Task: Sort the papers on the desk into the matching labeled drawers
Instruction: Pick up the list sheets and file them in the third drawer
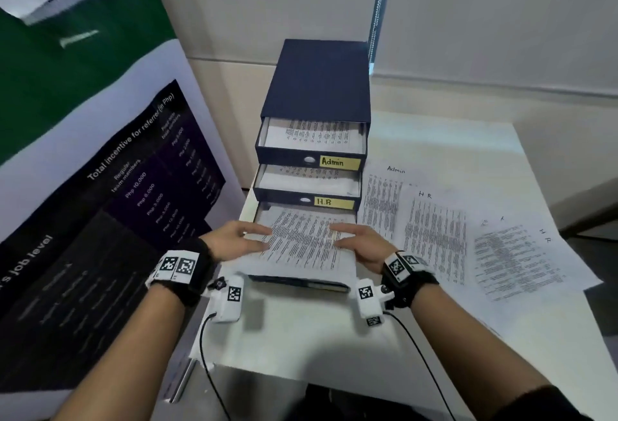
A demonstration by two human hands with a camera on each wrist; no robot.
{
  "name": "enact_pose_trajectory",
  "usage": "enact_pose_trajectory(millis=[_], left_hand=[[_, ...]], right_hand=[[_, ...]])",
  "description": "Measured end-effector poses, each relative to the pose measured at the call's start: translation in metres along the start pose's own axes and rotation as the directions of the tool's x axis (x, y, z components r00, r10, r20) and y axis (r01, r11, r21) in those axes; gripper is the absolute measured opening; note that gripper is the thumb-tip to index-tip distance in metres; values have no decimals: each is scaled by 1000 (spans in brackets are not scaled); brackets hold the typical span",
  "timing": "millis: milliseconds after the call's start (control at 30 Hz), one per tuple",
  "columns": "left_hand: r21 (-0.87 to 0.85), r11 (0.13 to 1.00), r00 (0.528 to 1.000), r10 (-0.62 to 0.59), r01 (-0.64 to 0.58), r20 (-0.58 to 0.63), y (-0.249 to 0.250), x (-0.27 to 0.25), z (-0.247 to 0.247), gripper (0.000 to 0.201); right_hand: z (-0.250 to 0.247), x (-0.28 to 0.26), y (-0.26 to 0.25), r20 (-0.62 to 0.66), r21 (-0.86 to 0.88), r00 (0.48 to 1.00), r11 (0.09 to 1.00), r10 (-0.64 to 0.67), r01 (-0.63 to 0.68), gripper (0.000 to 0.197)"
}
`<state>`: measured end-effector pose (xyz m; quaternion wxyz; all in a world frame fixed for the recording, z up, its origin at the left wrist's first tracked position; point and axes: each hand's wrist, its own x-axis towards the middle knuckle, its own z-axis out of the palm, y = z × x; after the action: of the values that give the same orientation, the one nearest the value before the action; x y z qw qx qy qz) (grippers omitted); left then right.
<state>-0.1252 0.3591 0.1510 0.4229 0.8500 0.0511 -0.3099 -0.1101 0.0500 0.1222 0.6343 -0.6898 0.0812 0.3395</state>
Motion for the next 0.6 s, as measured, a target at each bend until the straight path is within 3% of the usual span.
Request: enact_pose_trajectory(millis=[67, 133, 267, 367, 433, 533, 600], left_hand=[[23, 1000, 1000, 3, -3, 1, -3, 12, 4, 22], [-49, 999, 997, -8, 5, -73, -6, 26, 8, 22], [-160, 987, 968, -20, -20, -250, -7, 55, 19, 23], [-141, 990, 942, -51, 4, -332, -6, 71, 24, 21], [-10, 999, 911, -47, 47, -409, -3, 75, 27, 18], [384, 923, 842, 182, 32, -507, 6, 75, 36, 15], [458, 885, 869, 291, -85, -401, 12, 78, 44, 15]], right_hand=[[-1, 8, 4, -60, -18, 997, 999, 43, -44, 44], [0, -2, 2, -66, 45, 995, 997, 70, -67, 40], [-5, -17, 13, 135, 236, 978, 953, 161, -189, 39], [-10, -4, 19, -1, 312, 983, 934, 185, -175, 32], [-8, 8, 16, -118, 376, 977, 919, 177, -121, 27], [0, 26, 10, -218, 421, 962, 905, 167, -62, 23], [5, 36, 7, -249, 400, 956, 916, 153, -43, 24]])
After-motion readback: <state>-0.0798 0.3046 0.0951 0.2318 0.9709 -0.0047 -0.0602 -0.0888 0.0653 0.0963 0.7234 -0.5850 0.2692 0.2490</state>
